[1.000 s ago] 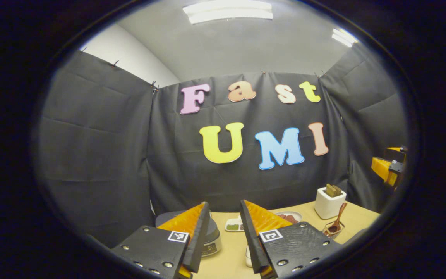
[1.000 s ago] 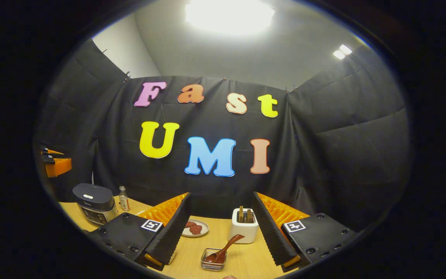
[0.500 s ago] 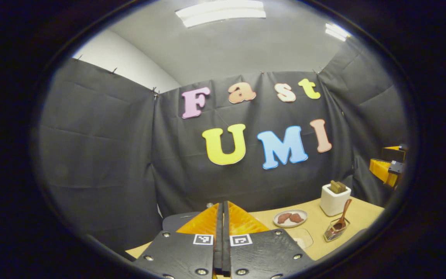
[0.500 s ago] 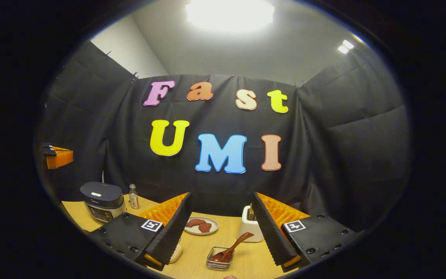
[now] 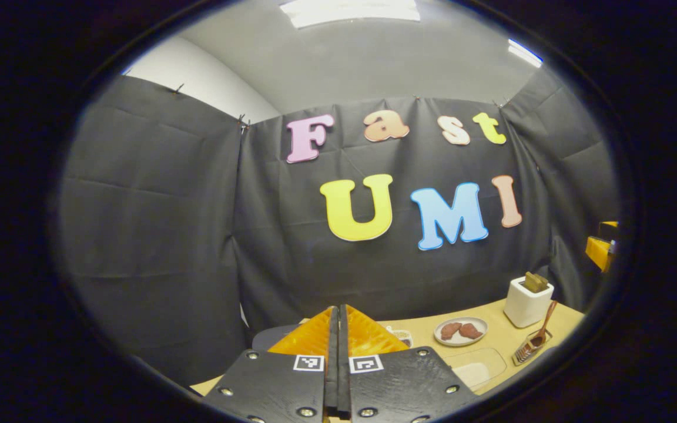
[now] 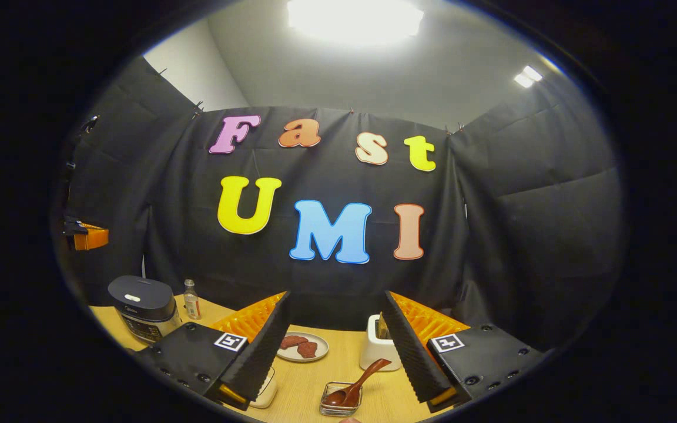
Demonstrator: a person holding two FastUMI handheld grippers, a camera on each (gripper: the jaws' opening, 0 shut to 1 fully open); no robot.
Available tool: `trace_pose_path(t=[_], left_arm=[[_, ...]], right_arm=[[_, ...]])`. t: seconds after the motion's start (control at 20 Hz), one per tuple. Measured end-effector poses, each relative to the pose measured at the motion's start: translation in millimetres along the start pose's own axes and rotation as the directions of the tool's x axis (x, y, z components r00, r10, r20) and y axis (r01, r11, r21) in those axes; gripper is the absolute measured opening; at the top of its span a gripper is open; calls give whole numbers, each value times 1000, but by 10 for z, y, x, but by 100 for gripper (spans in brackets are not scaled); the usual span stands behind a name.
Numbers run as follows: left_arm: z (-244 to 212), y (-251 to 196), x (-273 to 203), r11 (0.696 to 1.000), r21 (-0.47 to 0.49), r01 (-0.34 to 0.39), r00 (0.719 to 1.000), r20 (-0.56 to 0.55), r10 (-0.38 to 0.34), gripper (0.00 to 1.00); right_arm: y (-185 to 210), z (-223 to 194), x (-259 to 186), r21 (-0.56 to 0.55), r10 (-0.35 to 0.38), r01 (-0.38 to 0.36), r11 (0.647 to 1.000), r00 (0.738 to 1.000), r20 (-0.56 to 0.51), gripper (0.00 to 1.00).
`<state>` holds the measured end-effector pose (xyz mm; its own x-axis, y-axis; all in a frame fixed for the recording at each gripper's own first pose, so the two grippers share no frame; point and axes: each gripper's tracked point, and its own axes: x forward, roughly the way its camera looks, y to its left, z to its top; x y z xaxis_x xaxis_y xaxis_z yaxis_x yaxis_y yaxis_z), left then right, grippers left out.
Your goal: Close the left gripper, press the button to open the rice cooker; take a wooden spoon from the chopstick holder with the right hand, scoop a spoonful of rice and pour it into the rice cooker, then put the wooden spoon back into the chopstick holder.
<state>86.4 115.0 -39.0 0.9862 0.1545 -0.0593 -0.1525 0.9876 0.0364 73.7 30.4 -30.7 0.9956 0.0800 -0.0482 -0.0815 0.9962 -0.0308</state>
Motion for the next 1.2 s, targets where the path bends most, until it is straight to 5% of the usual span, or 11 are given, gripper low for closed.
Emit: trace_pose_path(t=[0.6,1.2], left_arm=[[-1222,219,910,995,-72,61,978,-195,-74,1],[-2053,274,1059,992,-96,79,941,-321,-106,0]], right_arm=[[233,-67,291,-39,-93,92,995,994,-51,98],[477,-158,397,-62,-109,104,993,991,-82,98]])
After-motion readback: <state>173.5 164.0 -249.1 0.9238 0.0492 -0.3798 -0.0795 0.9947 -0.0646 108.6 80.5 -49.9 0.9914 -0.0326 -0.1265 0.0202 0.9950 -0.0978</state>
